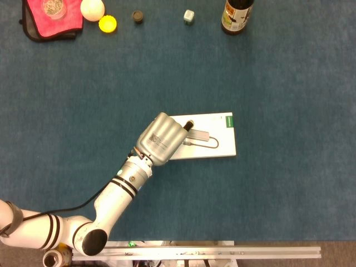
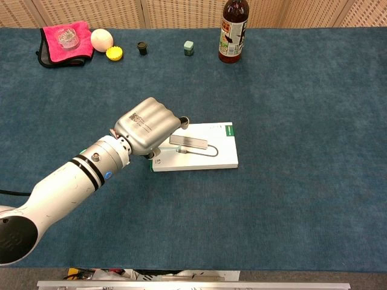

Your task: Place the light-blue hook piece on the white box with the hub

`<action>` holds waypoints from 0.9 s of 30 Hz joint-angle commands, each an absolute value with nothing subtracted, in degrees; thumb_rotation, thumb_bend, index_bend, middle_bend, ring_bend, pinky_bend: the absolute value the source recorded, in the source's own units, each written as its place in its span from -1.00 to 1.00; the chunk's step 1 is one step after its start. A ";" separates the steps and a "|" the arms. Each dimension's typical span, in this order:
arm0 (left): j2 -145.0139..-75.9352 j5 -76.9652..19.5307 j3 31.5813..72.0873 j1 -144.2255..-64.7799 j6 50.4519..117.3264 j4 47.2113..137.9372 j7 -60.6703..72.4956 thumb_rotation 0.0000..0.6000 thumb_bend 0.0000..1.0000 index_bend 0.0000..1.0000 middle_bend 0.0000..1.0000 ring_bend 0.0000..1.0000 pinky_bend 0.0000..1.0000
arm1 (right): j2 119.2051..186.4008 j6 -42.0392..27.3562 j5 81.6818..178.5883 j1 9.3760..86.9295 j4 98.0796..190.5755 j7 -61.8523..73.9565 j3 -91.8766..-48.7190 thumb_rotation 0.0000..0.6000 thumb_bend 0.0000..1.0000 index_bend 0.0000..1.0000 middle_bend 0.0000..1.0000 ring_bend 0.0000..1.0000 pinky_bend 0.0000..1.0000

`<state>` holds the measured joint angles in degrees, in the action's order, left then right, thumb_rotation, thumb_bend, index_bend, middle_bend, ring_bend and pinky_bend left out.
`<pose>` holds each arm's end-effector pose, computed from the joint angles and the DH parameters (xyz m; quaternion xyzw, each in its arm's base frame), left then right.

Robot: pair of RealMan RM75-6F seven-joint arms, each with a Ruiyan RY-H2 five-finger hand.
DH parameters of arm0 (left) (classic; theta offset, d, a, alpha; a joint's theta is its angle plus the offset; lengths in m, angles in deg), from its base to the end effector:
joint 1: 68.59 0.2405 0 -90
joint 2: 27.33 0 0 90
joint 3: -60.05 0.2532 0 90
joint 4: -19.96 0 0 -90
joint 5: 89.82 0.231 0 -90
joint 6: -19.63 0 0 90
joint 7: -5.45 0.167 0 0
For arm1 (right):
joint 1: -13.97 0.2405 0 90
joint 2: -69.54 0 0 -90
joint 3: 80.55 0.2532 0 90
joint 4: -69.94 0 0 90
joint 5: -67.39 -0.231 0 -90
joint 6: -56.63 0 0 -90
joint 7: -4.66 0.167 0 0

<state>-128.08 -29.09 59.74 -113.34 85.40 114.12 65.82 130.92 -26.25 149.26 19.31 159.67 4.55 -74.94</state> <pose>-0.0784 0.2671 -0.1146 -0.8516 -0.1685 -0.2755 0.4130 -0.3371 -0.2202 0.1679 0.5844 -0.3694 0.3589 0.6271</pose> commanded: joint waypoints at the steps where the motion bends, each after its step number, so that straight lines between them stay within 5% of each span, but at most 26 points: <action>1: -128.02 -29.13 59.82 -113.20 85.53 114.65 65.99 1.00 -0.55 -0.48 0.58 0.69 0.73 | 130.90 -26.26 149.43 19.35 159.76 4.50 -74.98 1.00 -0.71 -0.68 -0.43 -0.50 -0.34; 8: -128.80 -28.88 59.96 -112.93 85.73 114.93 66.08 1.00 -0.59 -0.55 0.58 0.68 0.71 | 130.91 -26.35 149.59 19.28 159.84 4.43 -75.05 1.00 -0.71 -0.68 -0.43 -0.50 -0.34; 27: -129.39 -26.79 61.15 -112.10 85.91 115.11 65.64 1.00 -0.73 -0.34 0.58 0.68 0.68 | 130.88 -26.70 149.30 18.81 159.73 4.63 -75.06 1.00 -0.71 -0.68 -0.43 -0.50 -0.34</action>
